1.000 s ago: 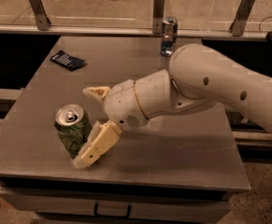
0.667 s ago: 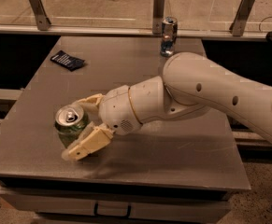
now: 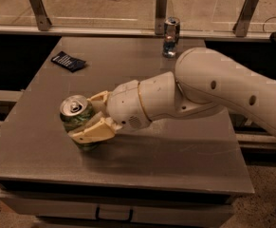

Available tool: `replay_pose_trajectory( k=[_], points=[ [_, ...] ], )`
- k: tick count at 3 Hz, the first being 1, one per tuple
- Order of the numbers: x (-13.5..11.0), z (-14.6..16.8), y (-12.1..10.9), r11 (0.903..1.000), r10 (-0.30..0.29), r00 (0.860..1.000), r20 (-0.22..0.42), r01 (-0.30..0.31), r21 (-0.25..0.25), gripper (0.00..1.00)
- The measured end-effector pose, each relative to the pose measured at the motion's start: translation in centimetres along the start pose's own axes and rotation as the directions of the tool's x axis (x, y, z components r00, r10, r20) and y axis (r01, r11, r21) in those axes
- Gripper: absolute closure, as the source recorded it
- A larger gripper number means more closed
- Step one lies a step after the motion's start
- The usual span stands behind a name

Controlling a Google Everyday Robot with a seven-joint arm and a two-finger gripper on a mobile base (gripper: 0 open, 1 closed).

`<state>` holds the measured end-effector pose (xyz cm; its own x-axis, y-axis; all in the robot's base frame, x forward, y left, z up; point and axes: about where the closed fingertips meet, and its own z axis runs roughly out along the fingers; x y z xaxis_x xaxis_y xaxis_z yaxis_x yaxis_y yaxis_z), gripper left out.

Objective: Move green can near redbull can

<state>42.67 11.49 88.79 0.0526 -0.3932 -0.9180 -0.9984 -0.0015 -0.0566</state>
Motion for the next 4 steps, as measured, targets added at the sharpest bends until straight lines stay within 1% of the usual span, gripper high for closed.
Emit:
replay_pose_trajectory(
  k=[1, 2, 3, 4],
  points=[
    [-1.3, -4.5, -2.5, 0.9959, -0.042, 0.999, -0.026, 0.044, 0.079, 0.95],
    [-1.9, -4.8, -2.7, 0.9947, -0.053, 0.998, -0.023, 0.055, 0.087, 1.0],
    [-1.9, -4.7, -2.7, 0.9947, -0.053, 0.998, -0.023, 0.055, 0.086, 1.0],
    [-2.2, -6.9, -3.7, 0.9839, -0.08, 0.996, -0.044, 0.086, 0.156, 1.0]
  ],
)
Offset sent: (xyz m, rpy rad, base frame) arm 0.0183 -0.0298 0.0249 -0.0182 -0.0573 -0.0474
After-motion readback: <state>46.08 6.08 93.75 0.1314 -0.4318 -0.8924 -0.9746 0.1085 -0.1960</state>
